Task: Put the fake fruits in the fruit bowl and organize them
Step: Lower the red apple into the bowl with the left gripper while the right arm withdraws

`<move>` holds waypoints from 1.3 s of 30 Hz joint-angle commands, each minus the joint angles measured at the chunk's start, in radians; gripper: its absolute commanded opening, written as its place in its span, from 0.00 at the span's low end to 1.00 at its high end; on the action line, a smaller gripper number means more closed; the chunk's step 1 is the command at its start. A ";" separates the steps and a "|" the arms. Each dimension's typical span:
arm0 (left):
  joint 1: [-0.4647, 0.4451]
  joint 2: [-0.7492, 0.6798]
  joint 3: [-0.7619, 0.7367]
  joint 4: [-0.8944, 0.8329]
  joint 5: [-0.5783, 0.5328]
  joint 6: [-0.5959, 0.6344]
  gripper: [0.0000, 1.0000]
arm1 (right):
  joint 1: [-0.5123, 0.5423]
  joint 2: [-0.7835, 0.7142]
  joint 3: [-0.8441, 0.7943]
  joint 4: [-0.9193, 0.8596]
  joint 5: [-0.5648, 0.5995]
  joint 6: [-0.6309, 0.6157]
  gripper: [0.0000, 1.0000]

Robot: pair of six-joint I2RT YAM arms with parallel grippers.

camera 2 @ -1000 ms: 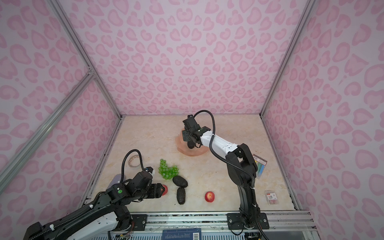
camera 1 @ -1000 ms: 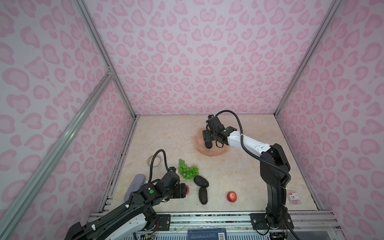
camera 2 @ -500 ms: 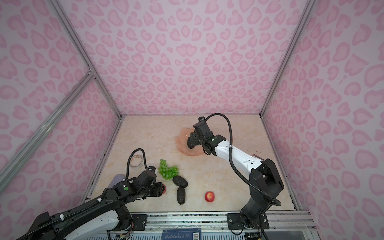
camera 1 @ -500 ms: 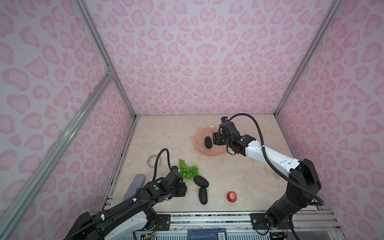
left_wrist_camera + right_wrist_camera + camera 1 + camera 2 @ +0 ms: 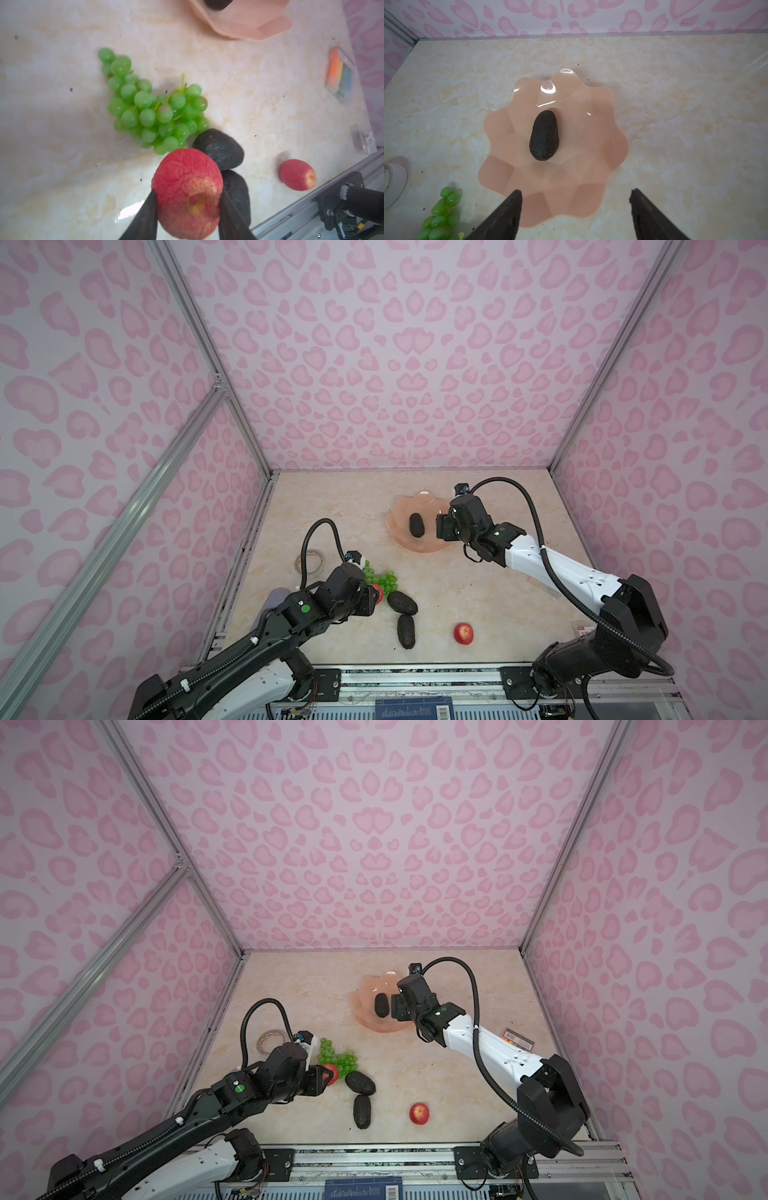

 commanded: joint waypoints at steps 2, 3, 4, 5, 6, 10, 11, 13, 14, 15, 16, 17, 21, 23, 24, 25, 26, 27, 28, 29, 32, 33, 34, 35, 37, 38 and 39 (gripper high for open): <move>0.009 0.165 0.177 0.082 -0.035 0.153 0.40 | 0.007 -0.090 -0.107 -0.017 0.034 0.047 0.82; 0.013 0.218 0.225 0.102 -0.028 0.181 0.40 | 0.010 -0.112 -0.133 -0.024 0.039 0.058 0.82; 0.016 0.283 0.282 0.125 -0.014 0.212 0.40 | 0.012 -0.134 -0.158 -0.031 0.043 0.069 0.82; 0.019 0.347 0.338 0.144 -0.005 0.243 0.40 | 0.018 -0.161 -0.191 -0.043 0.051 0.085 0.82; 0.022 0.404 0.385 0.159 0.003 0.262 0.40 | 0.019 -0.180 -0.216 -0.058 0.059 0.099 0.82; 0.037 0.639 0.592 0.189 0.041 0.331 0.40 | 0.030 -0.286 -0.326 -0.097 0.080 0.160 0.82; 0.040 0.698 0.651 0.187 0.050 0.343 0.39 | 0.032 -0.317 -0.354 -0.097 0.071 0.161 0.82; 0.046 0.806 0.759 0.180 0.062 0.362 0.39 | 0.033 -0.371 -0.398 -0.095 0.057 0.167 0.82; 0.047 0.861 0.806 0.178 0.062 0.368 0.39 | 0.033 -0.396 -0.420 -0.097 0.054 0.175 0.82; 0.050 0.914 0.844 0.183 0.058 0.370 0.39 | 0.033 -0.418 -0.437 -0.102 0.055 0.184 0.81; 0.055 0.960 0.880 0.179 0.055 0.369 0.38 | 0.033 -0.433 -0.450 -0.111 0.061 0.189 0.81; 0.060 1.012 0.927 0.166 0.062 0.372 0.38 | 0.033 -0.447 -0.460 -0.122 0.071 0.197 0.81; 0.078 1.158 1.031 0.146 0.042 0.374 0.38 | 0.033 -0.477 -0.489 -0.142 0.070 0.211 0.81; 0.085 1.216 1.073 0.126 0.053 0.375 0.38 | 0.033 -0.483 -0.499 -0.141 0.061 0.214 0.81; 0.086 1.235 1.085 0.121 0.052 0.375 0.38 | 0.033 -0.485 -0.505 -0.138 0.058 0.216 0.81; 0.086 1.255 1.093 0.121 0.056 0.374 0.38 | 0.033 -0.487 -0.510 -0.138 0.057 0.217 0.81; 0.085 1.269 1.098 0.121 0.059 0.373 0.38 | 0.033 -0.487 -0.514 -0.136 0.056 0.218 0.81; 0.087 1.284 1.106 0.117 0.060 0.373 0.39 | 0.034 -0.485 -0.517 -0.136 0.054 0.219 0.81; 0.087 1.297 1.116 0.111 0.060 0.372 0.40 | 0.033 -0.483 -0.517 -0.136 0.051 0.220 0.81; 0.087 1.308 1.122 0.103 0.058 0.370 0.41 | 0.033 -0.481 -0.517 -0.136 0.046 0.222 0.81; 0.088 1.324 1.127 0.095 0.069 0.365 0.46 | 0.033 -0.477 -0.515 -0.136 0.041 0.225 0.81; 0.088 1.325 1.126 0.093 0.074 0.364 0.47 | 0.034 -0.476 -0.516 -0.136 0.040 0.226 0.81; 0.090 1.323 1.126 0.092 0.078 0.364 0.48 | 0.034 -0.476 -0.517 -0.136 0.039 0.228 0.81; 0.090 1.319 1.126 0.090 0.076 0.364 0.50 | 0.034 -0.474 -0.515 -0.136 0.036 0.229 0.81; 0.090 1.298 1.122 0.092 0.078 0.366 0.55 | 0.039 -0.474 -0.515 -0.140 0.032 0.234 0.81; 0.090 1.283 1.118 0.096 0.076 0.367 0.59 | 0.043 -0.473 -0.512 -0.146 0.033 0.235 0.81; 0.090 1.264 1.115 0.101 0.078 0.369 0.61 | 0.050 -0.473 -0.509 -0.154 0.037 0.240 0.81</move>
